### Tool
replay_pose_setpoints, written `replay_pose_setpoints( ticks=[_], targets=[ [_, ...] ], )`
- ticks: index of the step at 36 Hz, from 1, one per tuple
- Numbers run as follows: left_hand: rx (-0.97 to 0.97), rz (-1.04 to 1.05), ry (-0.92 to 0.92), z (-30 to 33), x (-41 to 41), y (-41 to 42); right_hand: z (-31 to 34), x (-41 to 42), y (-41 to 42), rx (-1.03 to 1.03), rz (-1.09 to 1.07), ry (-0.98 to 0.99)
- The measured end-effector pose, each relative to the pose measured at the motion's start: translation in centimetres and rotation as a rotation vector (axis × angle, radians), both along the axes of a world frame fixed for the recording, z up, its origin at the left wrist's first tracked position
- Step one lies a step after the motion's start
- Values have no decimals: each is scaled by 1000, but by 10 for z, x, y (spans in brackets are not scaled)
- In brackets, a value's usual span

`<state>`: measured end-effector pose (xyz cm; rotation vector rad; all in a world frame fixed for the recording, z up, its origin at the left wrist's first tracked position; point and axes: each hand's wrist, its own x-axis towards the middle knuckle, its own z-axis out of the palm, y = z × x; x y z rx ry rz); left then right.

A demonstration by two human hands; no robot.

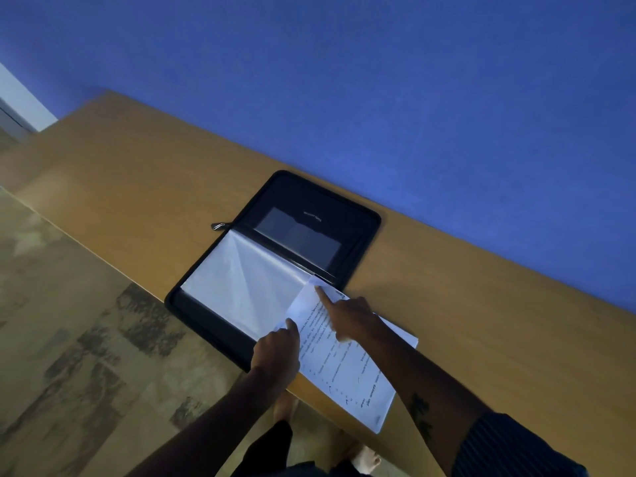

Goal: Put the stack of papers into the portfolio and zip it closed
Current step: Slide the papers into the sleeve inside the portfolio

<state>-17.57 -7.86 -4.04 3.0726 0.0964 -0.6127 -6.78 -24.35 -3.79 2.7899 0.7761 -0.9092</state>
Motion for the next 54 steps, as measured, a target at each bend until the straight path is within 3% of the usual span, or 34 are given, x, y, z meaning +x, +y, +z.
replay_pose_setpoints(
  ticks=[14,23,32,38,54],
  targets=[
    [9,-15,41,9,4,-5,11,19,11,-22,0,77],
    [-53,43,58,7,3,-4,3,8,-14,191,-82,14],
    [-31,75,118,8,5,-3,13,5,-38,627,-615,-25],
    [-35,76,120,5,4,-3,26,23,-31,536,-617,120],
    [-97,79,96,-3,-2,-1,21,38,-19,264,-572,80]
  ],
)
